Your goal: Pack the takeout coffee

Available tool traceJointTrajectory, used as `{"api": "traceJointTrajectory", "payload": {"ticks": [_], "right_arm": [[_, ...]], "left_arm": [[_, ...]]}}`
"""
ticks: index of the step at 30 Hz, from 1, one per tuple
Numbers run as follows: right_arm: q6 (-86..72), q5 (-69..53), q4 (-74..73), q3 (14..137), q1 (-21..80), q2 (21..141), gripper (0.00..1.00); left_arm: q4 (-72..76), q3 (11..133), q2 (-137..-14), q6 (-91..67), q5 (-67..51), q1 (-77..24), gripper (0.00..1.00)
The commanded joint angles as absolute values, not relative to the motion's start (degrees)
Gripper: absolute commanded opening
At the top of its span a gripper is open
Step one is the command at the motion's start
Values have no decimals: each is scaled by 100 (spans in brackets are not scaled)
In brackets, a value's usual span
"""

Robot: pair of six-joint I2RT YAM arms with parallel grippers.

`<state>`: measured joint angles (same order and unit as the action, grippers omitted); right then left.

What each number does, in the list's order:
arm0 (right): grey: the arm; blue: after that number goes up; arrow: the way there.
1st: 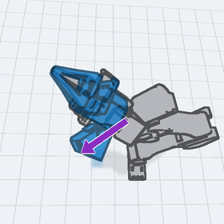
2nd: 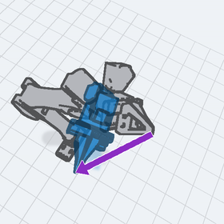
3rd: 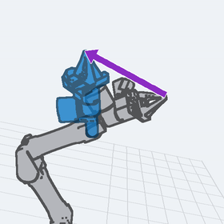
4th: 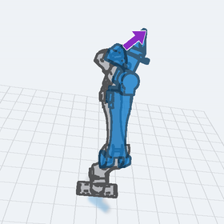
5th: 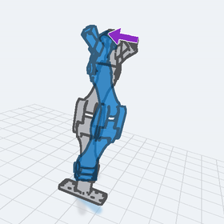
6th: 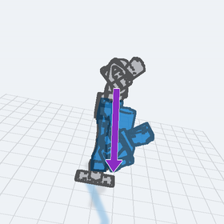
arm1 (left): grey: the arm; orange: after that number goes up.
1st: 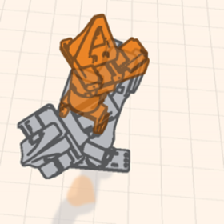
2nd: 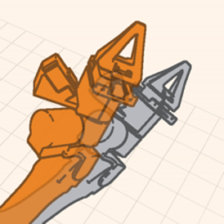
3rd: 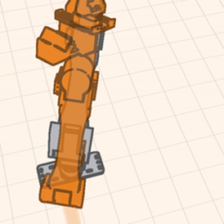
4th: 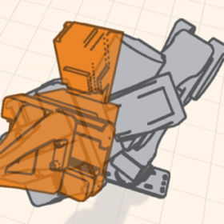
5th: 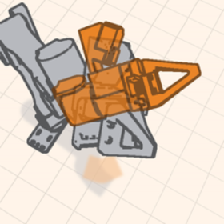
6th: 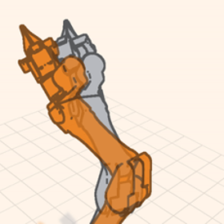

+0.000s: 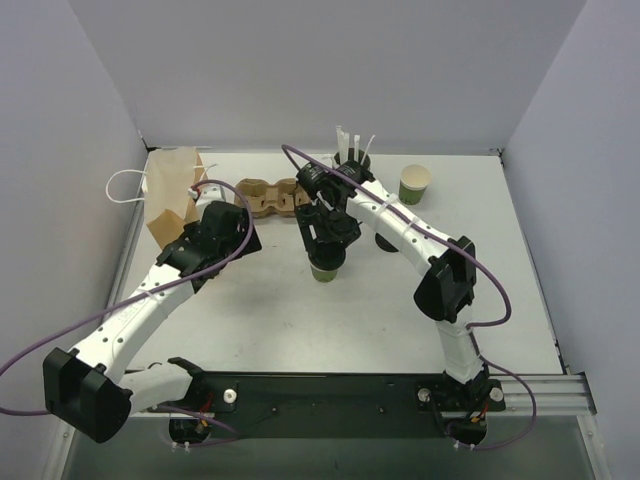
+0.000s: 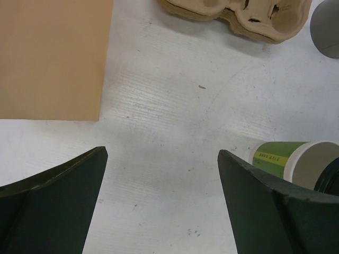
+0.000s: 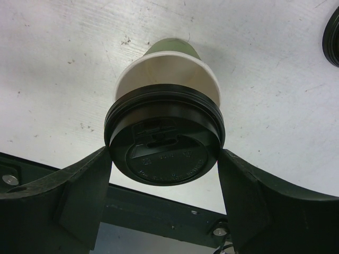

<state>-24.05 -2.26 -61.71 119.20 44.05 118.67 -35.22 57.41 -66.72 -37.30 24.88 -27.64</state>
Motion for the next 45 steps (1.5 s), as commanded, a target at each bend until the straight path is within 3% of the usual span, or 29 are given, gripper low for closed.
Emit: {"api": "traceJointTrajectory", "payload": {"ticks": [1, 45], "right_arm": [[-2329, -18, -6609, 12208, 4465, 11918, 68], [-2259, 141, -6627, 12700, 4526, 12621, 70]], "left_arm": [[-3533, 5818, -6451, -3771, 2540, -2707, 97], [-3129, 5695, -6653, -3595, 2048, -2637, 97]]}}
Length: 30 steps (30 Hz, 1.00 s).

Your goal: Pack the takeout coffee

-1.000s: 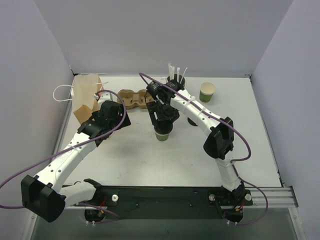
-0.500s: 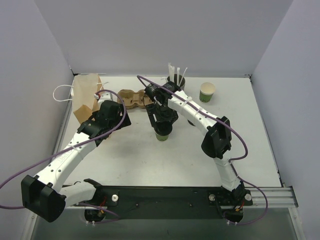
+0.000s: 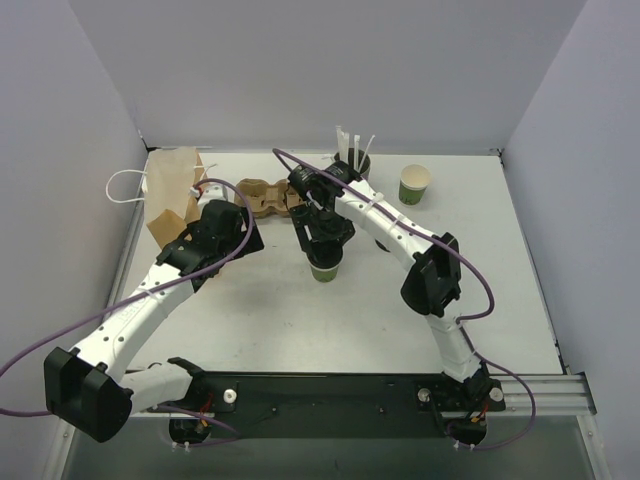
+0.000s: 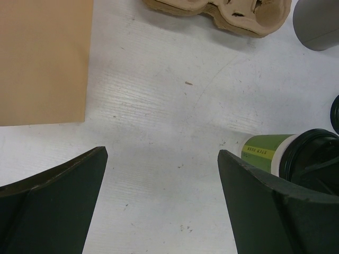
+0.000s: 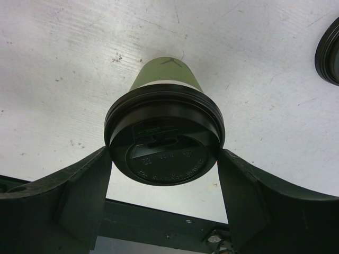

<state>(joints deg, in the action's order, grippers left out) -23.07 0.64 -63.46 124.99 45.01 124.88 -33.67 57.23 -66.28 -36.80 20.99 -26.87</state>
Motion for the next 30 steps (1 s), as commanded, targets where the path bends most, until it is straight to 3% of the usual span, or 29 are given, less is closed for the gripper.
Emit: {"api": "traceJointTrajectory", "payload": {"ticks": [1, 9, 22, 30], "right_arm": [[-2267, 123, -6627, 12691, 4535, 12630, 70], [-2241, 88, -6618, 12551, 4562, 12665, 71], [-2206, 114, -6548, 12656, 4562, 12604, 87], [-2285, 53, -6451, 12657, 4544, 12376, 90]], "left_arm": [[-3138, 5695, -6662, -3595, 2039, -2637, 97], [-3076, 5669, -6715, -3595, 2004, -2628, 97], [-2909, 5590, -6829, -3542, 1688, -2619, 97], [-2804, 5572, -6864, -3498, 1494, -2619, 97]]}}
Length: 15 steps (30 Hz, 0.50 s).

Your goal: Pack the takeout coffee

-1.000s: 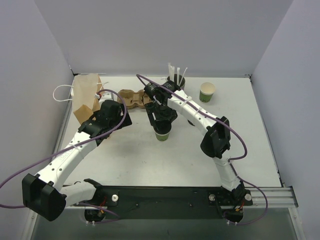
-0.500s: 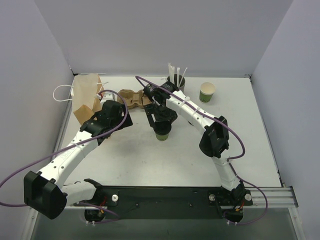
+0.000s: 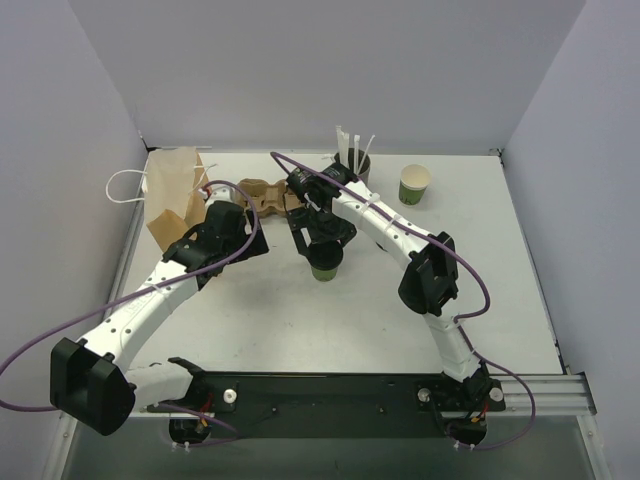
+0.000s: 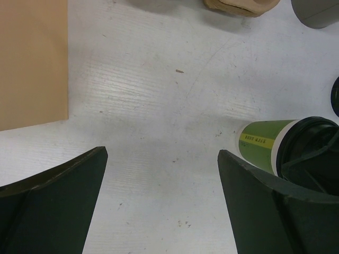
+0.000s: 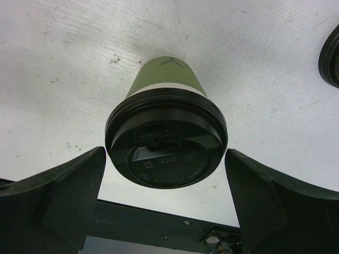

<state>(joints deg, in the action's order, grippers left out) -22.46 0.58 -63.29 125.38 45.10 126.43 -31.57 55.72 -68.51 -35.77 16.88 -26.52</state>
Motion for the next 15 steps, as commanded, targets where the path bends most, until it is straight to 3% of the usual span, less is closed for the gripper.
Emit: {"api": "traceJointTrajectory", "payload": {"ticks": [1, 15], "right_arm": [[-2294, 53, -6408, 12656, 4535, 12340, 90], [-2426, -308, -6003, 12103, 4158, 11743, 92]], "left_arm": [[-2778, 5572, -6856, -3463, 1451, -2619, 97], [-2505, 5616, -7128, -3296, 644, -2637, 93]]}}
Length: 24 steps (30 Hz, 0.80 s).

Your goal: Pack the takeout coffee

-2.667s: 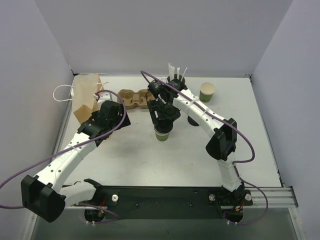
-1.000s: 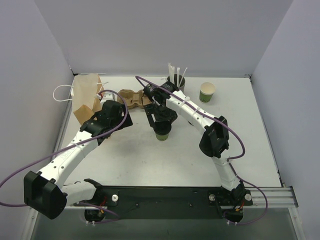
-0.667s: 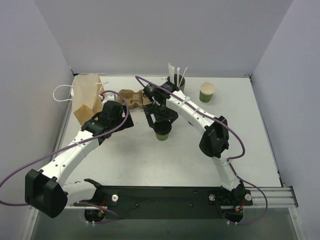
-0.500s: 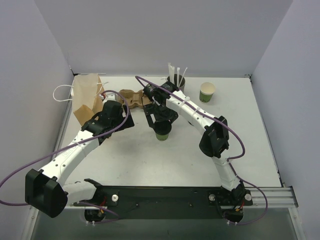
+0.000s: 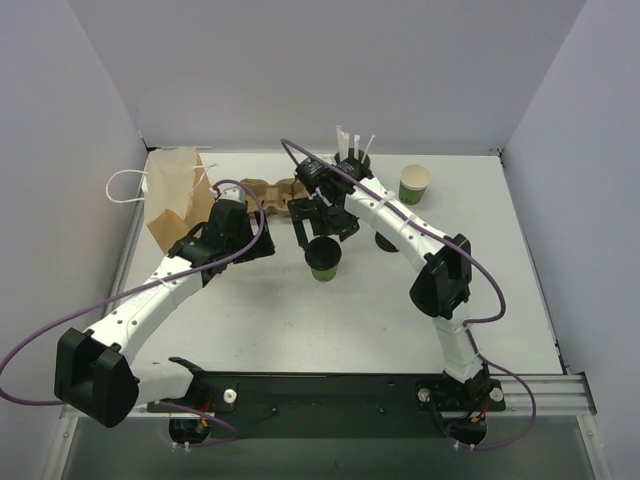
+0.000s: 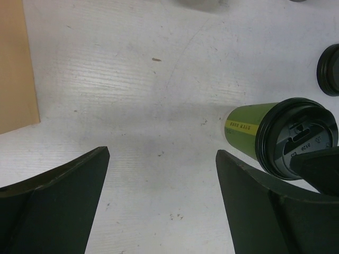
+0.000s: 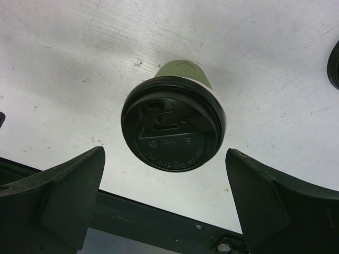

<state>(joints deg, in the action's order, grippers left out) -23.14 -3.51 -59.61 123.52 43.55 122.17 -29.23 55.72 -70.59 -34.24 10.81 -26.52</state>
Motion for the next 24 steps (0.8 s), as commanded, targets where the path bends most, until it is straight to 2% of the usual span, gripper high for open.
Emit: {"api": "traceJointTrajectory", "payload": {"ticks": [1, 4, 9, 16, 17, 24], "right_arm": [[-2461, -308, -5977, 11955, 4114, 11681, 92], [-2592, -220, -5714, 11541, 3912, 11286, 90], [-2847, -404, -4958, 10469, 3709, 10530, 81], [-3076, -861, -4201, 9695, 3674, 10266, 57], [-3076, -870, -4149, 9651, 3674, 10274, 51], [-3146, -975, -3867, 9361, 3674, 10301, 45]], "left_arm": [[-2470, 5625, -7198, -3287, 546, -2654, 93], [-2338, 5677, -7338, -3270, 256, -2733, 88], [-2267, 5985, -7690, -3243, 193, -3163, 78], [-2347, 6530, -8252, -3252, 369, -3507, 67], [-2364, 6574, -8279, -3252, 369, -3524, 67], [-2417, 6794, -8463, -3243, 352, -3603, 63]]}}
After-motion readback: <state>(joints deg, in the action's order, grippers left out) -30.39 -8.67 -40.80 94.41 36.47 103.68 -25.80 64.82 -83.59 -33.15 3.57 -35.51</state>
